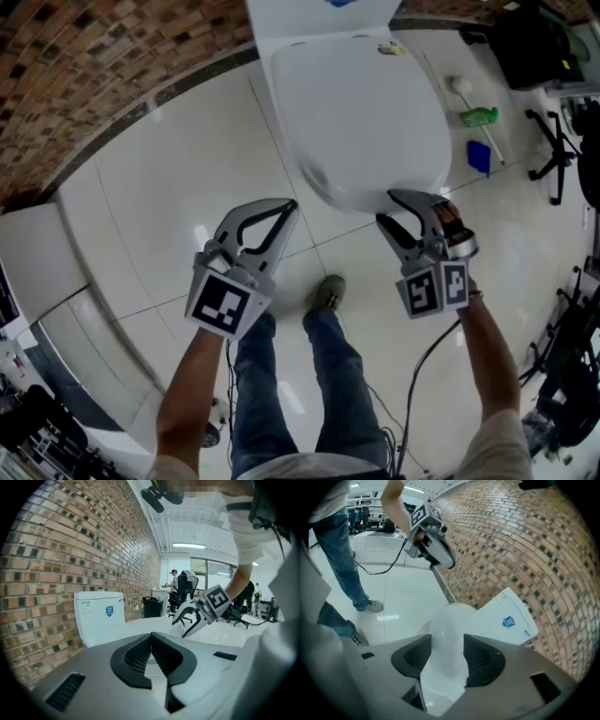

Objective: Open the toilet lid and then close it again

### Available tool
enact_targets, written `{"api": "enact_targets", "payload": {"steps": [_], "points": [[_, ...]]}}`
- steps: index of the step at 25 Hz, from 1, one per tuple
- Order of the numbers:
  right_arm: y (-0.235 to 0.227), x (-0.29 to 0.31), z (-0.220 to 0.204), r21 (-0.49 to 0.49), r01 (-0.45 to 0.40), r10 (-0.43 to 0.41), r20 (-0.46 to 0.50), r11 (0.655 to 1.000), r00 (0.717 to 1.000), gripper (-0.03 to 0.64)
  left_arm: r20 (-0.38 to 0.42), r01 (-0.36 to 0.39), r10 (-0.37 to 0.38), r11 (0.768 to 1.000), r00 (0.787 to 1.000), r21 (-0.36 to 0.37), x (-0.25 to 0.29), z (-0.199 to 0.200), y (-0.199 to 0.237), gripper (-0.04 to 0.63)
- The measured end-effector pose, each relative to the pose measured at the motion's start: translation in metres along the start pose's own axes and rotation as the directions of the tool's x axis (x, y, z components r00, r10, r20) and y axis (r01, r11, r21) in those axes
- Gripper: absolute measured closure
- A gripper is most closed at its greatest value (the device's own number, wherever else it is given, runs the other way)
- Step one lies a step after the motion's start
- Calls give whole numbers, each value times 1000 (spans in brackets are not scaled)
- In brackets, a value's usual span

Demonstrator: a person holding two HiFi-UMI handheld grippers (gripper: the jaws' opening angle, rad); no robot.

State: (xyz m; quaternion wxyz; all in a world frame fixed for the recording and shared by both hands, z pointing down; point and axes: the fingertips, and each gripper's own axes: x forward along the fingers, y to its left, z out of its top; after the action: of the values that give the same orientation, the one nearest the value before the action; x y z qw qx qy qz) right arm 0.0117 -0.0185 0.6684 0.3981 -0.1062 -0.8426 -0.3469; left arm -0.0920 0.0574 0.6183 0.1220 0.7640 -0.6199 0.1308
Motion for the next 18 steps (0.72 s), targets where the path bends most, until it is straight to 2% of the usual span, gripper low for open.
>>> {"api": "enact_targets", "payload": {"steps": [5, 7, 10, 11, 14, 18], "points": [[-67, -48, 50, 76, 123, -130, 98, 989, 987, 400, 16, -44, 44, 999, 999, 24, -16, 24, 4, 601], [-110, -60, 74, 82, 203, -214, 161, 976, 963, 468, 34, -59, 58, 998, 998, 27, -22, 37, 9, 601], [-179, -61, 107, 44, 333, -333, 244, 942, 911, 572, 40, -82, 81, 997, 996, 16, -35, 52, 13, 601], [-202, -59, 116, 45, 369, -368, 260, 928, 893, 586, 37, -88, 87, 996, 995, 11, -41, 55, 13, 601], [-274, -45, 133, 58, 445, -444, 256, 894, 859, 598, 39, -119, 119, 993, 992, 1, -58, 63, 22, 601], [-361, 0, 160, 38, 499, -493, 231, 866, 839, 603, 37, -205, 204, 979, 978, -1, -87, 65, 53, 601]]}}
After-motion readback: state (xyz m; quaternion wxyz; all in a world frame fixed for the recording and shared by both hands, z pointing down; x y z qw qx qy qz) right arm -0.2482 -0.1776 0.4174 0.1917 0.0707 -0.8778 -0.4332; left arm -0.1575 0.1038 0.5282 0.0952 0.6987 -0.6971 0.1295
